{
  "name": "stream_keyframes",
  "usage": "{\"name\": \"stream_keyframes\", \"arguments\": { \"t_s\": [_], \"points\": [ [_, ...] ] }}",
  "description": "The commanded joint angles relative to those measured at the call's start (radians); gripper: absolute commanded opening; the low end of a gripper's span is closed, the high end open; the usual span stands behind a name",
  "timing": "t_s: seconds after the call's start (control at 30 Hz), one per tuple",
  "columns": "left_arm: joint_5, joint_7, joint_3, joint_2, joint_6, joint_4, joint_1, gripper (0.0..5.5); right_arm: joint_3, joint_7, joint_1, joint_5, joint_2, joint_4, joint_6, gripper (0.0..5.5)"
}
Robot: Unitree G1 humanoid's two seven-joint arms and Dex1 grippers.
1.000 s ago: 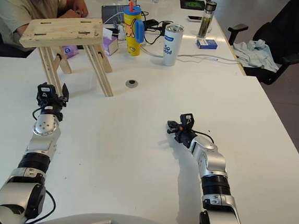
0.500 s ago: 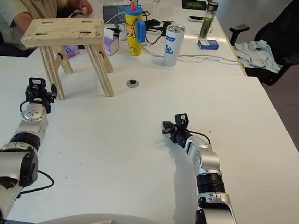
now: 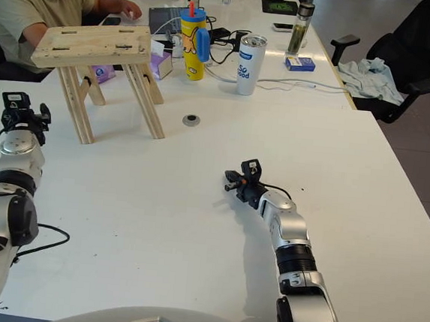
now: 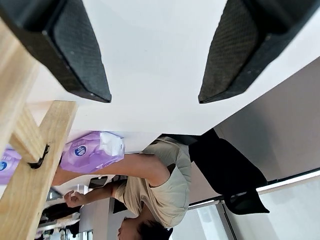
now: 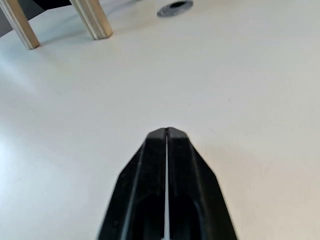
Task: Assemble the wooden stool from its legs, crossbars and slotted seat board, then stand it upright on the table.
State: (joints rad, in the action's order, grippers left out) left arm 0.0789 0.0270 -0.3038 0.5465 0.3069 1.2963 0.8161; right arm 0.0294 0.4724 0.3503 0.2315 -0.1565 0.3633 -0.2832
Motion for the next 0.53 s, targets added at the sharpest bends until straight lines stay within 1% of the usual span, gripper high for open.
{"name": "stream_keyframes", "arguments": {
  "t_s": [0.03,0.13,0.2,0.27,0.37,0.47,0.53],
  "points": [
    [0.068,-0.088,-0.003,-0.155,0.081,-0.184,-0.094,3.26,-0.076,-0.165,0.1,-0.016,0.068,0.059,0.087,0.0],
    [0.082,-0.129,0.033,-0.225,0.043,-0.371,-0.164,3.26,-0.106,-0.26,0.141,-0.03,0.105,0.095,0.115,0.0],
    [0.063,-0.119,0.071,-0.251,-0.041,-0.543,-0.208,3.26,-0.12,-0.269,0.172,-0.016,0.118,0.111,0.123,0.0],
    [0.062,-0.117,0.092,-0.263,-0.126,-0.661,-0.206,3.26,-0.128,-0.275,0.19,-0.013,0.122,0.115,0.13,0.0],
    [0.08,-0.125,0.109,-0.272,-0.247,-0.771,-0.168,3.26,-0.133,-0.281,0.201,-0.023,0.114,0.127,0.144,0.0],
    [-0.003,0.009,0.119,-0.264,-0.335,-0.878,-0.112,3.26,-0.134,-0.267,0.242,-0.041,0.084,0.159,0.161,0.0],
    [-0.027,0.056,0.12,-0.26,-0.399,-0.903,-0.074,3.26,-0.131,-0.258,0.278,-0.053,0.067,0.188,0.177,0.0]
  ]
}}
